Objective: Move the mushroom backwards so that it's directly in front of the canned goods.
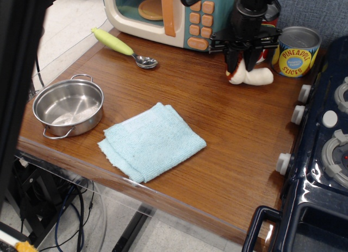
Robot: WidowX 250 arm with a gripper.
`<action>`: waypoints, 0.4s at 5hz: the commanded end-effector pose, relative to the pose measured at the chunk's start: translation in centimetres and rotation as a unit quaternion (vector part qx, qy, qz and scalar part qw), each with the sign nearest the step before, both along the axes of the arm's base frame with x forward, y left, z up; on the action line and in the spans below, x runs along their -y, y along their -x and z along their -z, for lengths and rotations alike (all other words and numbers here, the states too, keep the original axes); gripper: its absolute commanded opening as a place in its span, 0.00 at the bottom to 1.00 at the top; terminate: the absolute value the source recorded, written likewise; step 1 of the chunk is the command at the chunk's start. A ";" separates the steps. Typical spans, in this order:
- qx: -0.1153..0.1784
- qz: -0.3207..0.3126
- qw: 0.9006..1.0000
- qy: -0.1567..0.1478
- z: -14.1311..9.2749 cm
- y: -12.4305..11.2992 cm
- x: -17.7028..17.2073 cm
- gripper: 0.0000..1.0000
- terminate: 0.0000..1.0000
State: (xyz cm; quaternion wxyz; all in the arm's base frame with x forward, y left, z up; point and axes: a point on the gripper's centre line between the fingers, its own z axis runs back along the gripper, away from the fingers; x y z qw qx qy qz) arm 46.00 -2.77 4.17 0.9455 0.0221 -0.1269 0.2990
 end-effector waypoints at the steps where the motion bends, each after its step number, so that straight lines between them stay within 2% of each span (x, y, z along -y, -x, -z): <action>1: 0.014 0.016 1.000 -0.007 -1.8 -0.1 0.0 1.00 0.00; 2: 0.023 0.020 1.000 -0.005 -2.6 0.0 0.1 1.00 0.00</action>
